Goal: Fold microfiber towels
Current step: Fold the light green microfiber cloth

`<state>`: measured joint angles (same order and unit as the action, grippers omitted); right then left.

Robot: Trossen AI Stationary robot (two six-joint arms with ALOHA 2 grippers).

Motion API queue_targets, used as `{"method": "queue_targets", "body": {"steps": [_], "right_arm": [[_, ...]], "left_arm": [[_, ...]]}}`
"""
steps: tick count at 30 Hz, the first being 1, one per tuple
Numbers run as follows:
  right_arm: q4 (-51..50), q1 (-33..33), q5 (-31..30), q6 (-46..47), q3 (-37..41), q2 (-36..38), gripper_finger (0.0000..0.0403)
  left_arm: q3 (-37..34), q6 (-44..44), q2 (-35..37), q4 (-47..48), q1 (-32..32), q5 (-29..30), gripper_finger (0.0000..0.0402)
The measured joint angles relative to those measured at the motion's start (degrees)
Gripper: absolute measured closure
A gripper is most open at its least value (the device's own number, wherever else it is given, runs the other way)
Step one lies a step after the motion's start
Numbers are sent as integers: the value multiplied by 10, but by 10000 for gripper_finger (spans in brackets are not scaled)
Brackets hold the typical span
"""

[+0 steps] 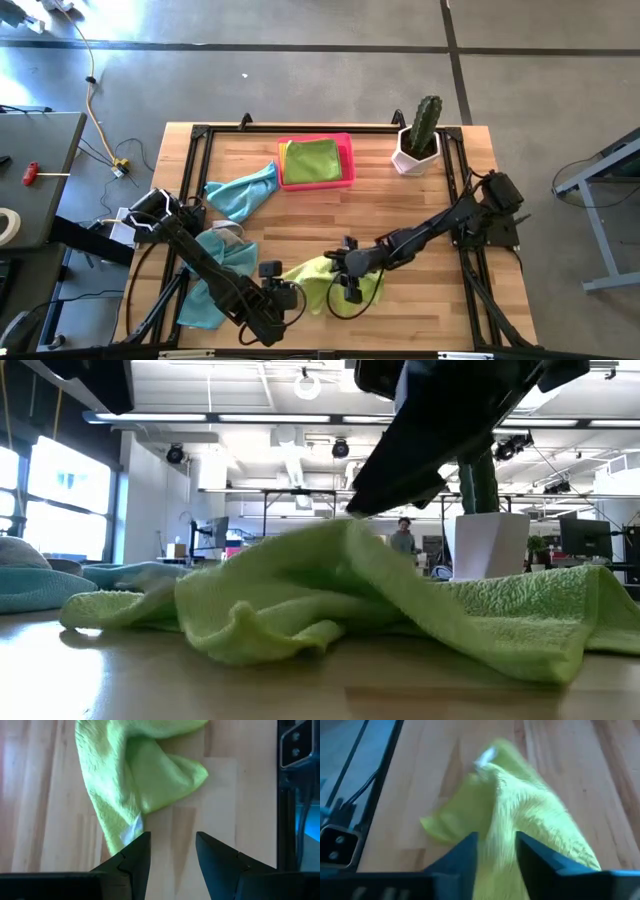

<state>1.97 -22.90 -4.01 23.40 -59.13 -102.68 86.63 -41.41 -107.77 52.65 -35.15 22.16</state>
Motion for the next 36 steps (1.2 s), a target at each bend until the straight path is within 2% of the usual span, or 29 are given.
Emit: {"method": "queue_targets", "body": {"steps": [4,8,10,13,16,19,27,36], "right_arm": [[-24,-2,69,20,0,27,212],[-54,-38,74,15,-1,40,200],[-57,-62,52,16,-1,32,199],[-57,-95,-17,9,-1,15,199],[-48,-126,-92,-29,-1,-6,199],[-39,-150,-143,-64,-1,-28,199],[31,-181,-155,-87,-1,-77,199],[93,-188,-184,-67,-1,-121,199]], "left_arm": [[0,0,0,0,3,27,257],[0,0,-1,0,3,45,257],[0,0,-3,0,3,53,257],[0,22,-8,-2,3,62,257],[0,62,-23,1,1,64,257],[0,98,-42,2,0,64,257],[0,114,-73,1,0,54,257],[0,73,-73,-2,-10,48,257]]}}
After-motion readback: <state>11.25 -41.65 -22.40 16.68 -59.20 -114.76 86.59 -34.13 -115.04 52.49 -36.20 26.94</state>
